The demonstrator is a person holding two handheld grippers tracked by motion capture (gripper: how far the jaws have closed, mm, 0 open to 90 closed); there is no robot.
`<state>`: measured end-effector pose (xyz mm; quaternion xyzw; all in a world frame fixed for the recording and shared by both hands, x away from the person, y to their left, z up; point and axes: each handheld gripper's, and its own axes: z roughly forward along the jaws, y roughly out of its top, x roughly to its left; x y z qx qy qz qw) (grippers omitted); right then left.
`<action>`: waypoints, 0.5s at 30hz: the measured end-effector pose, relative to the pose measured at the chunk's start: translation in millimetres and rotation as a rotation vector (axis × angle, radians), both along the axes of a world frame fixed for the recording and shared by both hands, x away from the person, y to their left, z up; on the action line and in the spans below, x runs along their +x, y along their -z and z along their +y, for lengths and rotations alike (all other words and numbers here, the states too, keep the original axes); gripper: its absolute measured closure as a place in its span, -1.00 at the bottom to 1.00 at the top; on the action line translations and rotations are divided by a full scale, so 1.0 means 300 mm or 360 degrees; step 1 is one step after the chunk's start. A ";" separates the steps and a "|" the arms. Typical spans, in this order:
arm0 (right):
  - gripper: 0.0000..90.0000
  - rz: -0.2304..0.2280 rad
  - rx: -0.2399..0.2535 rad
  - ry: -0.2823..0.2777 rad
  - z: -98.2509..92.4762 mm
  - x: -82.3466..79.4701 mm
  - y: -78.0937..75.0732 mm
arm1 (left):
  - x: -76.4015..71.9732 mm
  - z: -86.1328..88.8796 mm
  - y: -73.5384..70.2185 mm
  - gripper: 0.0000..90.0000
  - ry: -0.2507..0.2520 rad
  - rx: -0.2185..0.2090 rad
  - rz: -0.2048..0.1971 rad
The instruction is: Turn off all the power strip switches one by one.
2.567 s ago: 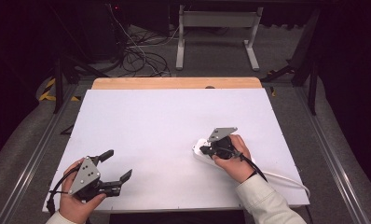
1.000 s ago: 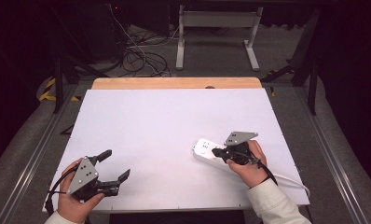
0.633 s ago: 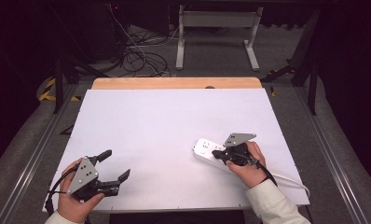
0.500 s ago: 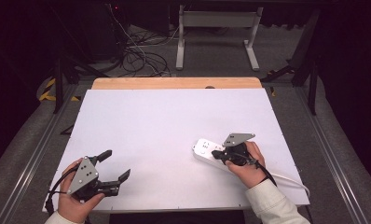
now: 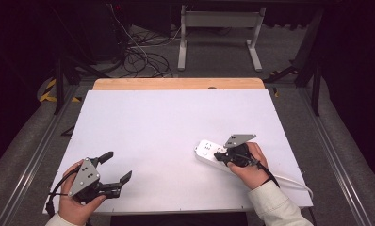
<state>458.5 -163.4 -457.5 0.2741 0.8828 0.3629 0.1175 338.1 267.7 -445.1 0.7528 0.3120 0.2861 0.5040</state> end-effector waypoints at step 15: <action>1.00 -0.0023 -0.0051 0.0015 0.017 -0.004 -0.005 | -0.002 -0.002 -0.002 -0.68 0.0003 -0.0001 -0.0004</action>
